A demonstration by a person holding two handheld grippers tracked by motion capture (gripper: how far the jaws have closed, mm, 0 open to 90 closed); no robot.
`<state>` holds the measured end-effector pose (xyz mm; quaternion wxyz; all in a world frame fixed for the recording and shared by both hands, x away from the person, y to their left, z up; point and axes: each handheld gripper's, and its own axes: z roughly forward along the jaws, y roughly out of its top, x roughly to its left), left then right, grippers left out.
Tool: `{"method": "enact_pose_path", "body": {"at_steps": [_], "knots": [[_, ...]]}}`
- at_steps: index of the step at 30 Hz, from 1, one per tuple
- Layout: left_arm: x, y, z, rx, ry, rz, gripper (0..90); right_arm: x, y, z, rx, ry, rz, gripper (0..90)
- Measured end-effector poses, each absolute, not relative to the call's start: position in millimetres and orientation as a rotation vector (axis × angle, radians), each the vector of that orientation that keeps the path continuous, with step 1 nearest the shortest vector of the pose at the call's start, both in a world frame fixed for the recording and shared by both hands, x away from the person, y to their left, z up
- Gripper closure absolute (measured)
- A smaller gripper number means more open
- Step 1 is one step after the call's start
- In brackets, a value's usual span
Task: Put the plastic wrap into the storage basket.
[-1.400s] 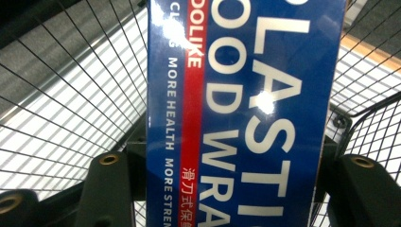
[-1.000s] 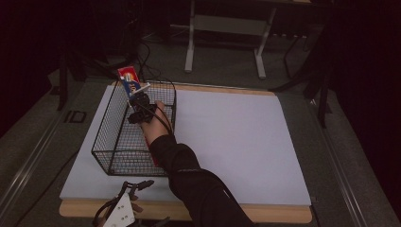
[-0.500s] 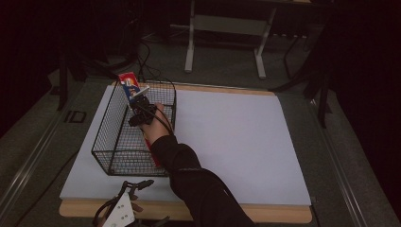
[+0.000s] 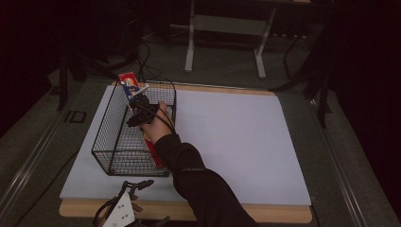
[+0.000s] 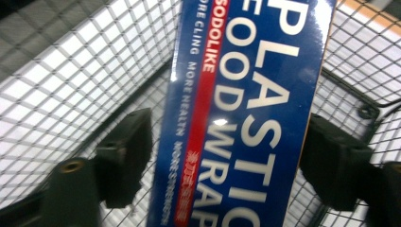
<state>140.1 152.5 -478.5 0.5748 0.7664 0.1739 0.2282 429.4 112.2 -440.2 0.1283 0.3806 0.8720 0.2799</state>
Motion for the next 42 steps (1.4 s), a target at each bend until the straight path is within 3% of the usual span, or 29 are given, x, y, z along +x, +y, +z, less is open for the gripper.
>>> {"method": "enact_pose_path", "body": {"at_steps": [2,6,30,42], "knots": [[140,152,-479,1.797,0.409,0.534,0.5,428,105,-433,1.085,2.563,0.876,13.8],[141,152,-479,1.797,0.413,0.531,0.5,423,93,-422,1.027,2.566,0.933,12.5],[142,148,-481,1.807,0.414,0.517,0.5,408,-22,-386,1.004,2.463,1.140,13.7],[144,147,-482,1.812,0.418,0.519,0.5,397,-76,-400,1.044,2.411,1.139,13.8]]}}
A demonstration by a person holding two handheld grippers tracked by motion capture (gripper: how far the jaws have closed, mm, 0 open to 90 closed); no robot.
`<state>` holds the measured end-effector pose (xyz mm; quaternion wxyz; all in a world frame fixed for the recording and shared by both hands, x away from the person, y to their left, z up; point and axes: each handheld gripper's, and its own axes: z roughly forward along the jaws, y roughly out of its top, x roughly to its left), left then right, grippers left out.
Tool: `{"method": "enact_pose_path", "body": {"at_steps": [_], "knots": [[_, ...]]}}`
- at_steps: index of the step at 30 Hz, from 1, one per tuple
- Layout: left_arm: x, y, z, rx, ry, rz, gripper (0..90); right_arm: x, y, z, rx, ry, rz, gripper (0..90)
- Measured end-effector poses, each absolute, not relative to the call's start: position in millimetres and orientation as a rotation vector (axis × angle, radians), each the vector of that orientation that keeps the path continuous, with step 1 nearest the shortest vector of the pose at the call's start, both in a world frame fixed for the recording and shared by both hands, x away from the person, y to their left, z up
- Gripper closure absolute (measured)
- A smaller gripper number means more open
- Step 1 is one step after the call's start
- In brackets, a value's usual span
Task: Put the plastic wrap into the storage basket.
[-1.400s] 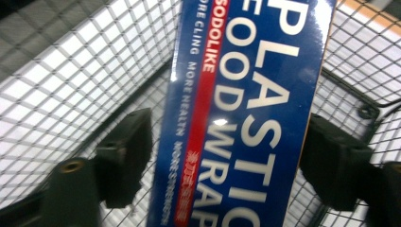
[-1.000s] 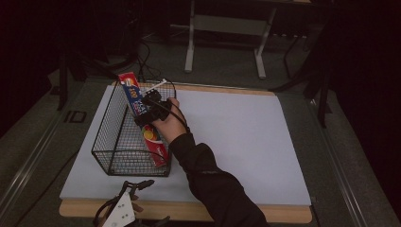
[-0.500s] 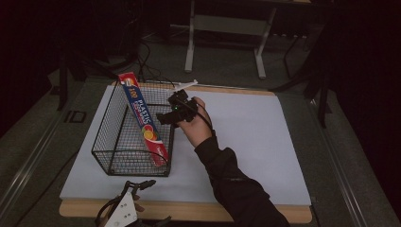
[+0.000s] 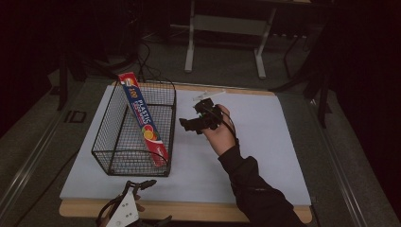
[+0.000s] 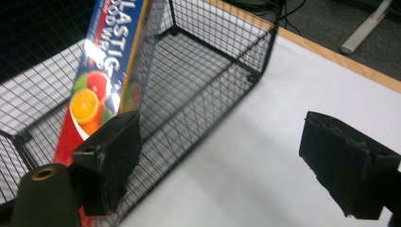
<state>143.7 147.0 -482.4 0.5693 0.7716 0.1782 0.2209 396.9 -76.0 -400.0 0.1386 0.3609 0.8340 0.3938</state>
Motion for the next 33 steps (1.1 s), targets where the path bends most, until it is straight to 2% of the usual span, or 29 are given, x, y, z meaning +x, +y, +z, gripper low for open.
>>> {"method": "enact_pose_path", "body": {"at_steps": [19,33], "knots": [[145,144,-484,1.815,0.427,0.522,0.5,365,-142,-437,1.091,2.388,1.153,14.5],[145,143,-484,1.826,0.424,0.522,0.5,346,-176,-464,1.129,2.392,1.157,14.5]]}}
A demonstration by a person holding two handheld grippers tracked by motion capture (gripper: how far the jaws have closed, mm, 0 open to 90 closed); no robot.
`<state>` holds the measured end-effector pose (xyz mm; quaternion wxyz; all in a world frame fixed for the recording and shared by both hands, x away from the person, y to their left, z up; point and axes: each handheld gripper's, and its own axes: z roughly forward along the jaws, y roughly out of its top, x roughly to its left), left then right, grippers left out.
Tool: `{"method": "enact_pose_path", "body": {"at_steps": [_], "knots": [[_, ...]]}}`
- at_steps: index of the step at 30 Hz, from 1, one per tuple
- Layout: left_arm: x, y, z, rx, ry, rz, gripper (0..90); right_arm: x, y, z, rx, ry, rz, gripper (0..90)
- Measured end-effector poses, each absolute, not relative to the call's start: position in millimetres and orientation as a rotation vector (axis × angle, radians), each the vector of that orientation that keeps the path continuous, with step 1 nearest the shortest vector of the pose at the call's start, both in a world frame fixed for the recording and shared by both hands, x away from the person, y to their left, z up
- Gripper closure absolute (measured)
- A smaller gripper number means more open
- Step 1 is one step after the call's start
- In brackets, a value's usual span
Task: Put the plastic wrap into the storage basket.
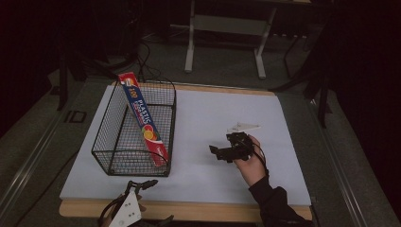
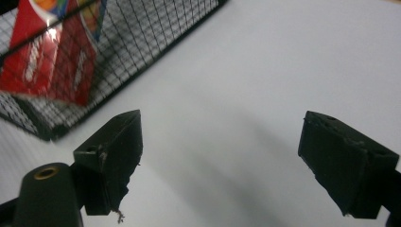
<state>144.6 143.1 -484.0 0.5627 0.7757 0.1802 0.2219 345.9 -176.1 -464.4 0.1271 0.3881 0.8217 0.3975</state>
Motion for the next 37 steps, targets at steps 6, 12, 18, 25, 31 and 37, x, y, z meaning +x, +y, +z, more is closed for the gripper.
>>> {"method": "enact_pose_path", "body": {"at_steps": [6,12,18,25,31,37], "knots": [[145,143,-484,1.829,0.421,0.522,0.5,338,-193,-473,1.160,2.399,1.152,14.5],[145,142,-484,1.832,0.418,0.522,0.5,329,-207,-479,1.180,2.398,1.142,14.4],[144,142,-484,1.832,0.418,0.523,0.5,321,-217,-482,1.174,2.389,1.117,14.4],[144,142,-484,1.832,0.415,0.523,0.5,318,-226,-487,1.178,2.367,1.093,14.4],[143,143,-484,1.834,0.410,0.530,0.5,321,-228,-491,1.182,2.356,1.095,14.5],[143,142,-484,1.838,0.404,0.528,0.5,320,-226,-493,1.156,2.359,1.091,14.5]]}}
